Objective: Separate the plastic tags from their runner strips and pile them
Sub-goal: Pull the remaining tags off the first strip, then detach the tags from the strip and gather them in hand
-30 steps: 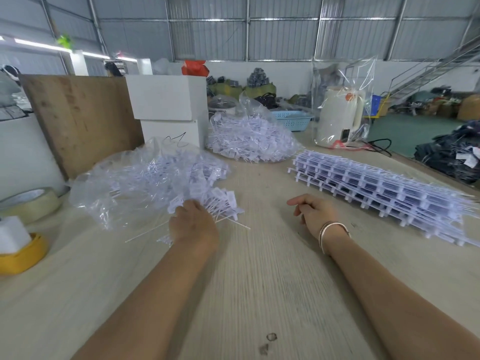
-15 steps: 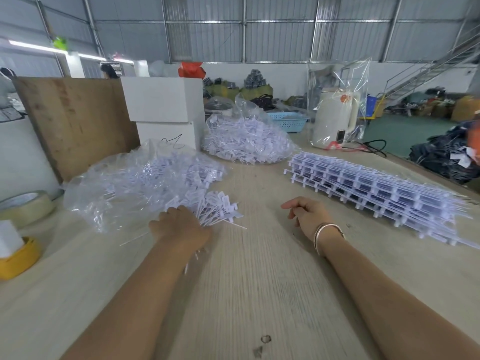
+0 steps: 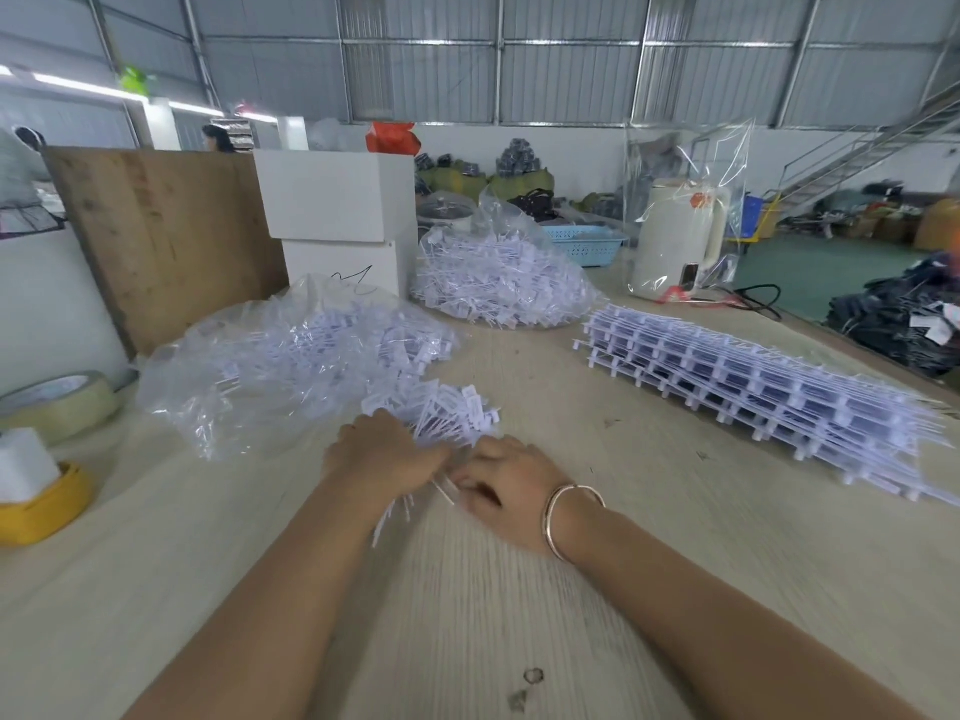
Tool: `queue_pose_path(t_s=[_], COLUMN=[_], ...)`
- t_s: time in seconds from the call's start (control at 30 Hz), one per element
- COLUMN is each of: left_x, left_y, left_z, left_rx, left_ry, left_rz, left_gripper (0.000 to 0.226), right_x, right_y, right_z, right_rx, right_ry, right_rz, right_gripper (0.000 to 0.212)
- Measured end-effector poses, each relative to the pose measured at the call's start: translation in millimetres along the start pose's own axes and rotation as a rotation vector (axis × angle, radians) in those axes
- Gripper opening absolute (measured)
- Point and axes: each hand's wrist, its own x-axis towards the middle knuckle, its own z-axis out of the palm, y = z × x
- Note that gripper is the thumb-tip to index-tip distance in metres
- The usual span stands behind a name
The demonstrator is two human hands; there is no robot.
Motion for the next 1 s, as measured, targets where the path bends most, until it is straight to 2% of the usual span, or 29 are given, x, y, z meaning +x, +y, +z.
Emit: queue_pose_path(t_s=[0.07, 0.13, 0.27, 0.4, 0.5, 0.57, 0.7, 0.83, 1.0], left_x=[-2, -2, 1, 0, -2, -5, -5, -3, 13], left_y=[10, 12, 9, 10, 11, 11, 12, 17, -7], left_z=[0, -3, -8, -10, -6, -2, 5, 9, 4], left_rx=[-0.145, -0.190, -0.026, 0.120, 0.195, 0.229, 0.208, 0.126, 0.204], left_ry=[-0.070, -0.106, -0.098, -0.120, -0.044, -0.002, 0.039, 0.053, 0.122], left_rz=[0.021, 0.013, 0.035, 0.152, 0.169, 0.145, 0.184, 0.195, 0.243], left_gripper=[0.087, 0.082, 0.069, 0.041, 0.025, 0.023, 0.027, 0.019, 0.021], right_x=[-3, -5, -4, -1, 1, 3, 6, 6, 3], right_y=[-6, -8, -6, 6, 19, 21, 21, 22, 20], right_z=[1, 1, -3, -7, -5, 1, 5, 4, 0], right_rx=[0.025, -0.010, 0.011, 0.327, 0.193, 0.110, 0.117, 0.142, 0.183], right_ry=[-0.021, -0.071, -0.086, 0.065, 0.083, 0.013, -0.036, -0.013, 0.063], right_rz=[-0.079, -0.132, -0.221, -0.083, 0.078, 0.130, 0.167, 0.172, 0.154], right_gripper=[0.025, 0.031, 0.038, 0.031, 0.028, 0.031, 0.037, 0.035, 0.030])
